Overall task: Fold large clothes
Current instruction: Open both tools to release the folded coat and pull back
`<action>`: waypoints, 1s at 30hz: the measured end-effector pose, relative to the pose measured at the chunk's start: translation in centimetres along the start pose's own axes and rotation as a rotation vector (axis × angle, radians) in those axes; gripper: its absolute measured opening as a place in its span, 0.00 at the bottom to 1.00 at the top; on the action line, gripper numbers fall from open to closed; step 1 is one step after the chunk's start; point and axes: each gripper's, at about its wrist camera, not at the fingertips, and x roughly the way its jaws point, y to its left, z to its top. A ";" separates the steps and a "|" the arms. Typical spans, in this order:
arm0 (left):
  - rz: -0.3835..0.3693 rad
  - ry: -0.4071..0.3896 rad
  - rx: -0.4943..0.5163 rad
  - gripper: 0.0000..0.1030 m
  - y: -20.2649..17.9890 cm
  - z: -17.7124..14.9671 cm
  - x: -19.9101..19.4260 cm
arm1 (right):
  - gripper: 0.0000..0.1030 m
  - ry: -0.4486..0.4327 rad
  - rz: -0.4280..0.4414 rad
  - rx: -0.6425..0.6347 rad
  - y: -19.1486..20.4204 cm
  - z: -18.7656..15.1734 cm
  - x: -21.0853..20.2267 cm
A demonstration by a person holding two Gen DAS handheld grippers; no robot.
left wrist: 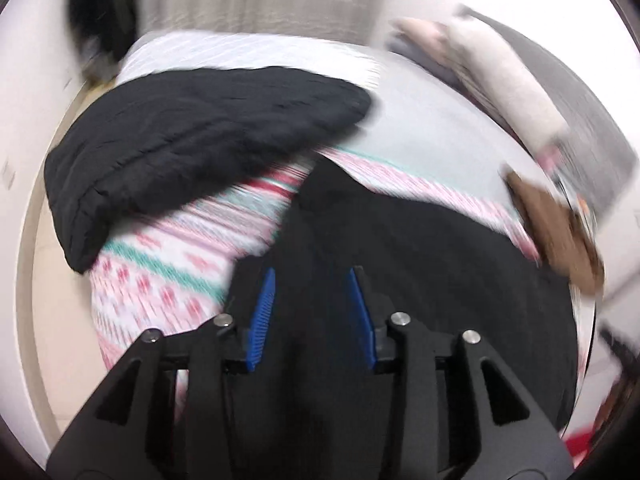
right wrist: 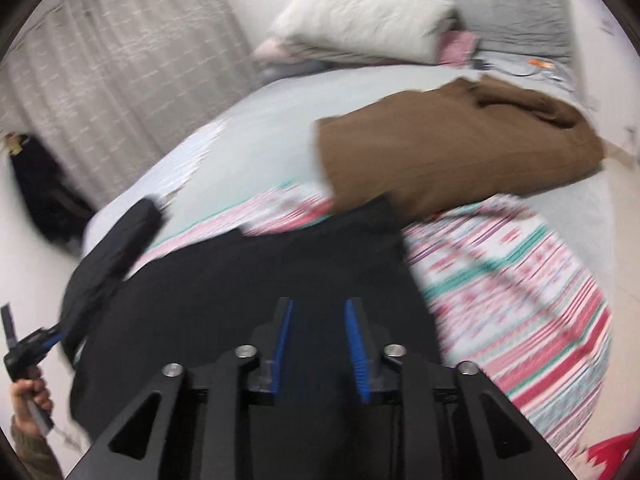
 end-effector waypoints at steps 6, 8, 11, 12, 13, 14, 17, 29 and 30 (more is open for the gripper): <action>-0.056 0.001 0.262 0.47 -8.6 -8.6 -0.2 | 0.40 0.144 0.112 -0.291 11.6 -8.1 4.0; 0.006 0.016 0.318 0.47 -8.4 -10.0 1.8 | 0.40 0.199 0.088 -0.411 13.9 -10.8 6.0; 0.100 0.029 0.256 0.47 -4.3 -10.3 4.2 | 0.52 0.190 0.012 -0.464 13.4 -12.0 7.1; 0.102 0.024 0.235 0.46 -3.0 -9.9 4.4 | 0.52 0.180 -0.012 -0.428 12.1 -11.5 7.0; 0.125 0.008 0.237 0.43 -2.1 -9.5 4.3 | 0.52 0.169 -0.053 -0.397 10.6 -11.1 7.0; 0.163 -0.008 0.246 0.43 -1.7 -9.3 4.2 | 0.53 0.156 -0.095 -0.379 9.1 -10.8 6.9; 0.178 -0.020 0.272 0.42 -0.7 -9.3 4.2 | 0.54 0.145 -0.152 -0.311 3.5 -10.3 6.6; 0.221 -0.032 0.256 0.42 -1.6 -9.6 3.2 | 0.58 0.067 -0.279 -0.214 -0.3 -10.6 5.0; 0.207 -0.048 0.254 0.43 -2.0 -9.4 2.3 | 0.58 0.061 -0.271 -0.180 -0.1 -10.2 4.4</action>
